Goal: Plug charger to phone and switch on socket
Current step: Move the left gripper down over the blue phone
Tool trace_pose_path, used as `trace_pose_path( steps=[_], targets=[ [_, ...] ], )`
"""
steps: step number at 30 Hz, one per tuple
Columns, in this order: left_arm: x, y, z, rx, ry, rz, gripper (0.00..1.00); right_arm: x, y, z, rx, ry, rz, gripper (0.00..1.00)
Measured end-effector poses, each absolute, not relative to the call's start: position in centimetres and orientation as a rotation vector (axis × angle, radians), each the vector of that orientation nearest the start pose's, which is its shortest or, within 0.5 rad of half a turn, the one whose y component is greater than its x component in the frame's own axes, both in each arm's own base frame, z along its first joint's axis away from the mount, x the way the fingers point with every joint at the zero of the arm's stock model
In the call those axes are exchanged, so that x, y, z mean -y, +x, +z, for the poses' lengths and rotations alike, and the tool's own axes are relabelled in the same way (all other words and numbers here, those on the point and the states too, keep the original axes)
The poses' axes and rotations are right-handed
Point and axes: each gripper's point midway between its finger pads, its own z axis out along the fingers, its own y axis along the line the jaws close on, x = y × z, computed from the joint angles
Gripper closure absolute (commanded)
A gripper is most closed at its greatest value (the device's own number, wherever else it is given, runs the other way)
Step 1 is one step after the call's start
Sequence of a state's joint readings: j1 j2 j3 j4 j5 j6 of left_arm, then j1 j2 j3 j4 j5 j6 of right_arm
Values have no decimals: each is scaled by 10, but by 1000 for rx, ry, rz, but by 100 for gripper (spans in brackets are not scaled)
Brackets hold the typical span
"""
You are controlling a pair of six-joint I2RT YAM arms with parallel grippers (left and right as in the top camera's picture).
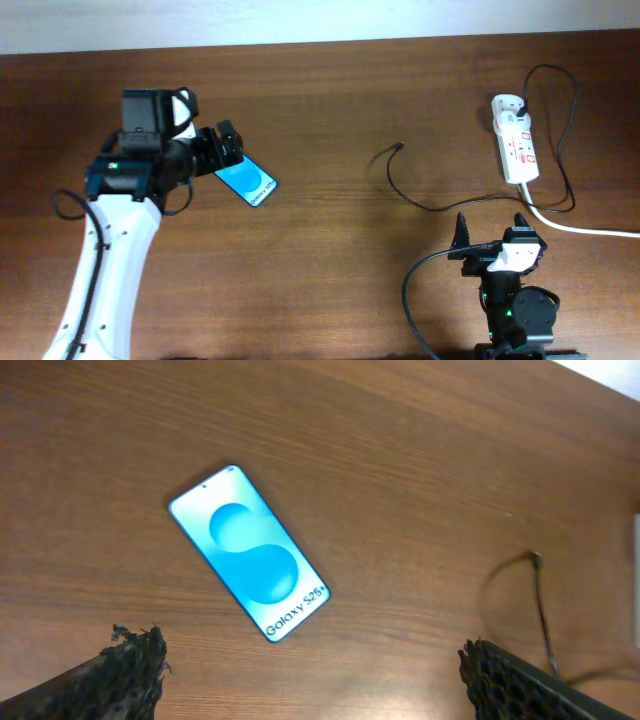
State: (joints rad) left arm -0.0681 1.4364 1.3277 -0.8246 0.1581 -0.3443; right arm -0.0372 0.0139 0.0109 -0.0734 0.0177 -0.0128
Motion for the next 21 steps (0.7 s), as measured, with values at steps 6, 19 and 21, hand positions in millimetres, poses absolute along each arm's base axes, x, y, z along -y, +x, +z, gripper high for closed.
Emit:
trace_pose_path(
  steps=[6,19,21],
  targets=[
    [59,405,236,-2466,-410,-278,1,12,246,158,-1647,34,-53,2],
    [38,433,97,-2777,-923,-148,1,12,246,158,-1647,34,-53,2],
    [39,433,90,-2793,-931,-142,1,12,246,158,-1647,34,-53,2]
  ],
)
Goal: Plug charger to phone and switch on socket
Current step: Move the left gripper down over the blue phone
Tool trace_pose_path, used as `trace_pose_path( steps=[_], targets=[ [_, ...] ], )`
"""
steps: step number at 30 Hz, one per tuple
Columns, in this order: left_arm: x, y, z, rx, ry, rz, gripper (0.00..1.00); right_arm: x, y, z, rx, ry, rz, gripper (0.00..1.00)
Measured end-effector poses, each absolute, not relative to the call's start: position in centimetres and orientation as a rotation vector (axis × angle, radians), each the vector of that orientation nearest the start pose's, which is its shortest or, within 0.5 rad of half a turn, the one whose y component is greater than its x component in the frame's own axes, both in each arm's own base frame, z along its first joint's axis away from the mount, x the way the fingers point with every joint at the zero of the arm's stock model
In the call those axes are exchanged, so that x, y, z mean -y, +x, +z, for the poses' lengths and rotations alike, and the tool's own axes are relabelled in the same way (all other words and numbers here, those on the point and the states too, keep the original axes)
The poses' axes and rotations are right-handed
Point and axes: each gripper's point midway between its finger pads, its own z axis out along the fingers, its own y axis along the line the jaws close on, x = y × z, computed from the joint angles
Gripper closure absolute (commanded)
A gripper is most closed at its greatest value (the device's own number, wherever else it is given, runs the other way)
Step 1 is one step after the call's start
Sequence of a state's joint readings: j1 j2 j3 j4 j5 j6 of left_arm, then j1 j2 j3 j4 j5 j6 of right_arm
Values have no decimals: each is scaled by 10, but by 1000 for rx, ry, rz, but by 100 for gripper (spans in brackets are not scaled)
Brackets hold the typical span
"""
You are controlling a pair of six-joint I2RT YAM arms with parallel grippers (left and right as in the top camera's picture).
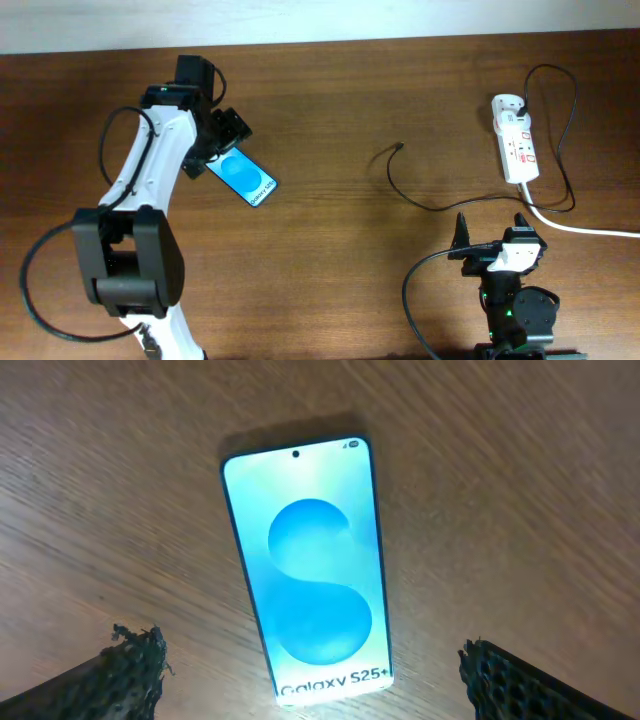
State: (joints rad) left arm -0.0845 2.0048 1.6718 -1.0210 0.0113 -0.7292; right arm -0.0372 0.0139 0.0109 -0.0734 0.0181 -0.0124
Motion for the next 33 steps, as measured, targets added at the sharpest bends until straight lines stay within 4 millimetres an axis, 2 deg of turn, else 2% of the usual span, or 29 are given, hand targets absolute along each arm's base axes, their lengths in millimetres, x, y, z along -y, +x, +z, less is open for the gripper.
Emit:
trace_pose_path(
  steps=[4,10,20,28,33],
  targets=[
    [39,436,75,-2812,-941,-129,1,12,246,158,-1647,34,-52,2],
    [39,439,40,-2858,-956,-101,1,12,246,158,-1647,34,-52,2],
    [47,445,9,-2894,-965,-145,1,12,246,158,-1647,34,-52,2],
    [56,447,9,-2893,-935,-158,1,12,246,158,-1647,35,-52,2],
    [61,440,8,-2923,-924,-145,1,12,246,158,-1647,34,-53,2]
  ],
)
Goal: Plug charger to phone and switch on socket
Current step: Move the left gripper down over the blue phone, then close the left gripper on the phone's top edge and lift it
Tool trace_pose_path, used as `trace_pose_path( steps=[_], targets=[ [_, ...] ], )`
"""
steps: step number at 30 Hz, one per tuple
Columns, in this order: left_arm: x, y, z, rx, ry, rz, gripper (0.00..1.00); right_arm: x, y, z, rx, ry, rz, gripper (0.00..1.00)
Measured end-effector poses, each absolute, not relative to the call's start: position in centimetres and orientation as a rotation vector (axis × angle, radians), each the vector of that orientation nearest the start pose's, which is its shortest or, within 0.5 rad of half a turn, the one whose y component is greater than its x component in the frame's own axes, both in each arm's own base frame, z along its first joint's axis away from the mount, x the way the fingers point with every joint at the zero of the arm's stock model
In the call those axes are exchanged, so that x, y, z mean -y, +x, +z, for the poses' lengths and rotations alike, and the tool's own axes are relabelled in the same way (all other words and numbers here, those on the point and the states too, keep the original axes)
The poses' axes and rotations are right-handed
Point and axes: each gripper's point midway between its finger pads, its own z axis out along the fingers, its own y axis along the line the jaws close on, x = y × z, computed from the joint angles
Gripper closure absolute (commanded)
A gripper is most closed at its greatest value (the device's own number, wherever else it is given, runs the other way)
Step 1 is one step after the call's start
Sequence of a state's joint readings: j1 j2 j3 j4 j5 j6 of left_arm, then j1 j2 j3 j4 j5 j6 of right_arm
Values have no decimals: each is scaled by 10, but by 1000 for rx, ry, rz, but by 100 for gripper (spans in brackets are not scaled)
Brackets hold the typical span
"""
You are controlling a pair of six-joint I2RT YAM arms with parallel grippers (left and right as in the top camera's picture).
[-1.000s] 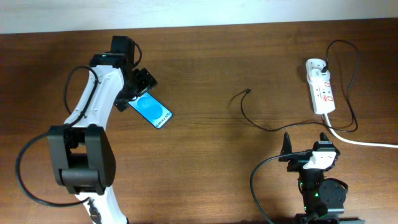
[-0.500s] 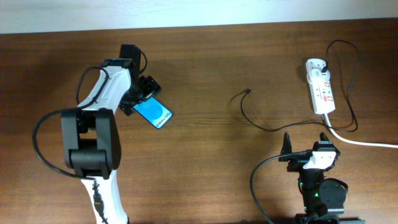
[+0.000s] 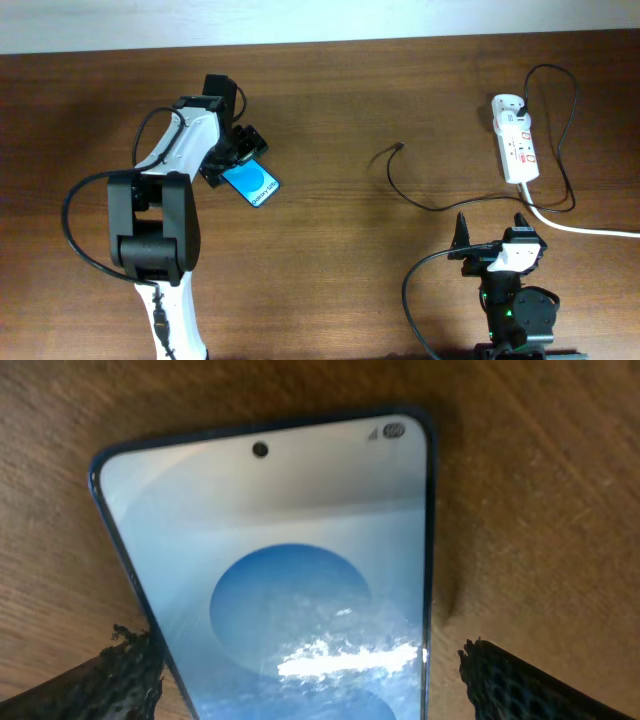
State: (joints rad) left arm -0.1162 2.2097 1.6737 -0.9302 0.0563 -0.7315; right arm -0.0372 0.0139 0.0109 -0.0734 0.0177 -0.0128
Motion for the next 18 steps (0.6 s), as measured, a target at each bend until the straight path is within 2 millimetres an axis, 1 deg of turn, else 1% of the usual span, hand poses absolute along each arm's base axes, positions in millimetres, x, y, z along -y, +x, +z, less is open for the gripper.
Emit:
trace_pose_path(
  steps=[5,10,14,18],
  targets=[
    [60,432,7,-2945,-969,-124,1,12,246,158,-1647,34,-53,2],
    [64,431,2,-2931,-1041,-101,1,12,246,158,-1647,34,-52,2],
    [64,432,-1,-2929,-1059,-53,1,12,246,158,-1647,34,-53,2],
    [64,431,-2,-2935,-1061,-50,1,12,246,158,-1647,34,-53,2]
  ],
)
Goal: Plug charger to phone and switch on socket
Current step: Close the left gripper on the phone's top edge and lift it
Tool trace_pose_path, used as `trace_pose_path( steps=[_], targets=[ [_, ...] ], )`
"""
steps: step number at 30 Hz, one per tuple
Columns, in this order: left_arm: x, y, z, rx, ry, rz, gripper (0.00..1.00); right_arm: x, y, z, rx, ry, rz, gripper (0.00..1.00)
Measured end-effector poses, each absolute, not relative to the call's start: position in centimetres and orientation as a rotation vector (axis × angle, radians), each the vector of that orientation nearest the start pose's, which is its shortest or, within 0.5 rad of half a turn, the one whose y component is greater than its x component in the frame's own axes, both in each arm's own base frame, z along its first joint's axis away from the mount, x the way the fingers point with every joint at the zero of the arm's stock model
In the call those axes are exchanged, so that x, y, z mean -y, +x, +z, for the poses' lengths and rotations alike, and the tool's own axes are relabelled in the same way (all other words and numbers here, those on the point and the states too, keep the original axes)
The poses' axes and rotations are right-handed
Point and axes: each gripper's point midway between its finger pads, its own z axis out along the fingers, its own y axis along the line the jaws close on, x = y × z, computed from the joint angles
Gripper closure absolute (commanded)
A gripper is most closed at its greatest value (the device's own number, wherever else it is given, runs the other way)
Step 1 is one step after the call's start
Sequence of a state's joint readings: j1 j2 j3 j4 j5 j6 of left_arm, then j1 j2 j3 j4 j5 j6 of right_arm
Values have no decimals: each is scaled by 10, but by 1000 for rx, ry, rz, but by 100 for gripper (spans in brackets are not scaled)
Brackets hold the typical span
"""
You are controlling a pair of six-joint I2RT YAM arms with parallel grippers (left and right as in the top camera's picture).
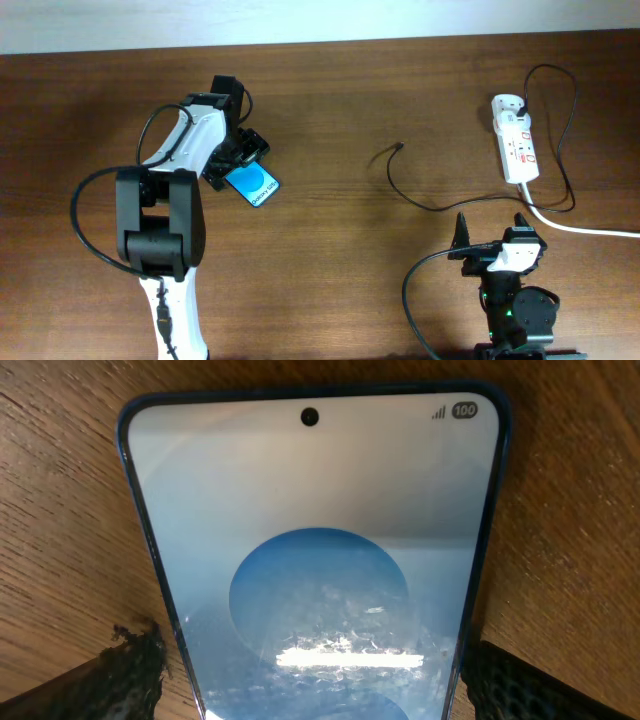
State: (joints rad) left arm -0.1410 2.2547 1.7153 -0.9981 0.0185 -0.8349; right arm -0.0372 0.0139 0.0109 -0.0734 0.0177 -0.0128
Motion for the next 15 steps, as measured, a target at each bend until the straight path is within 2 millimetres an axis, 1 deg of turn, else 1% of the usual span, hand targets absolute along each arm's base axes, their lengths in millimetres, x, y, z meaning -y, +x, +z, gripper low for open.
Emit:
trace_pose_path(
  steps=[8,15],
  targets=[
    [65,433,-2,-2927,-1065,-55,1,12,246,158,-1647,34,-52,2],
    [64,433,-2,-2890,-1166,-55,1,12,246,158,-1647,34,-52,2]
  ],
)
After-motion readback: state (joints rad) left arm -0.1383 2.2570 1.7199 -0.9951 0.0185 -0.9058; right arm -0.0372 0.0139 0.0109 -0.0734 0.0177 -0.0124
